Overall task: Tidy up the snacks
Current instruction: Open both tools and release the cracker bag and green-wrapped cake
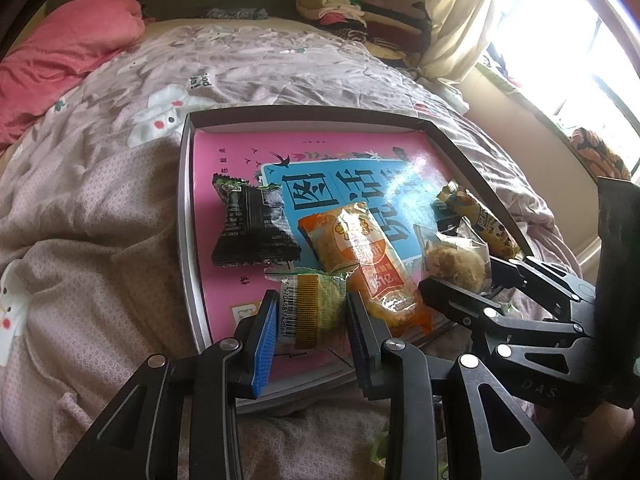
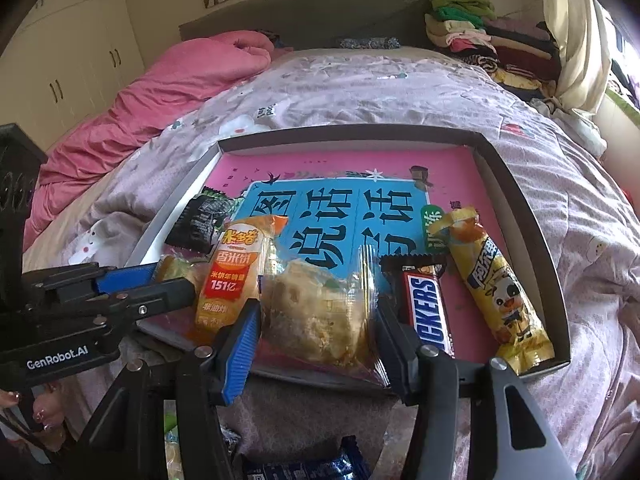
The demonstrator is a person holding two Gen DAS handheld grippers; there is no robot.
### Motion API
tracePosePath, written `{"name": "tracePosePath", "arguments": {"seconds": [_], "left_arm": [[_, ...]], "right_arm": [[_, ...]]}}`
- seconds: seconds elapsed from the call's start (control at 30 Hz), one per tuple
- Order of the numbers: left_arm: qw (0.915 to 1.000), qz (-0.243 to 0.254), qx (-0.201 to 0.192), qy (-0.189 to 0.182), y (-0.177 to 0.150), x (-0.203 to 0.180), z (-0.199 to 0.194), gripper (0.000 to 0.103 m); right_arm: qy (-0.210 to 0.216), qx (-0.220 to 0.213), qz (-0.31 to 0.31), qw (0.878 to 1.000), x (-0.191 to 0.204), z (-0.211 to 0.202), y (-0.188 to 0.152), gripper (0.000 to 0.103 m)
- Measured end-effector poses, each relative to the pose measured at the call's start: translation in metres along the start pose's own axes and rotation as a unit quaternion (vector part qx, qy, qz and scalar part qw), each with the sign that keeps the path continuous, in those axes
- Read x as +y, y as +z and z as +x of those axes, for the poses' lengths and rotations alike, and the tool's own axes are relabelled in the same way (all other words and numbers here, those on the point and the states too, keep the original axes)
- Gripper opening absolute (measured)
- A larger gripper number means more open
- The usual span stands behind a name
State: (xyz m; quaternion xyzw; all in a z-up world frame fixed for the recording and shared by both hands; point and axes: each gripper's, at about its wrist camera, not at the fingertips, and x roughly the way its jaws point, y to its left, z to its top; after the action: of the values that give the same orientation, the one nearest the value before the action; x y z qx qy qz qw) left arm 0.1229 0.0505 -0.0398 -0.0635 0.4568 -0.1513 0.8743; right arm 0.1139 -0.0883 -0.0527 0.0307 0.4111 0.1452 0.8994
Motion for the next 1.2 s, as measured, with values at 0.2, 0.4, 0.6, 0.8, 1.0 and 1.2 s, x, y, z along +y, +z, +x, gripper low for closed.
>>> {"name": "tracePosePath", "arguments": {"seconds": [0.2, 0.4, 0.6, 0.8, 1.0, 1.2], "left_arm": [[1.0, -0.001, 0.001, 0.0, 0.0002, 0.0002, -0.0001, 0.034], [1.0, -0.001, 0.001, 0.0, 0.0002, 0.0003, -0.0002, 0.034], [1.0, 0.0, 0.001, 0.001, 0.0003, 0.0003, -0.0003, 0.034], [1.0, 0.0, 0.001, 0.002, 0.0002, 0.0008, -0.0008, 0.034], [1.0, -0.001, 0.001, 0.001, 0.0004, 0.0008, -0.0008, 0.035], [1.0, -0.004, 0.0, 0.0, -0.0009, 0.0014, -0.0017, 0.039]], "right_arm": [[0.002, 0.001, 0.0, 1.0, 0.0008, -0.0015, -0.0016, 0.057], [0.002, 0.001, 0.001, 1.0, 0.0009, -0.0023, -0.0024, 0.057], [-0.001, 0.002, 0.003, 1.0, 0.0009, -0.0033, -0.0023, 0.057], [-0.004, 0.005, 0.005, 1.0, 0.0002, -0.0033, -0.0016, 0.058], [-0.008, 0.006, 0.007, 1.0, -0.0004, -0.0027, -0.001, 0.06], [-0.014, 0.004, 0.017, 1.0, -0.0058, -0.0042, -0.0012, 0.06]]}}
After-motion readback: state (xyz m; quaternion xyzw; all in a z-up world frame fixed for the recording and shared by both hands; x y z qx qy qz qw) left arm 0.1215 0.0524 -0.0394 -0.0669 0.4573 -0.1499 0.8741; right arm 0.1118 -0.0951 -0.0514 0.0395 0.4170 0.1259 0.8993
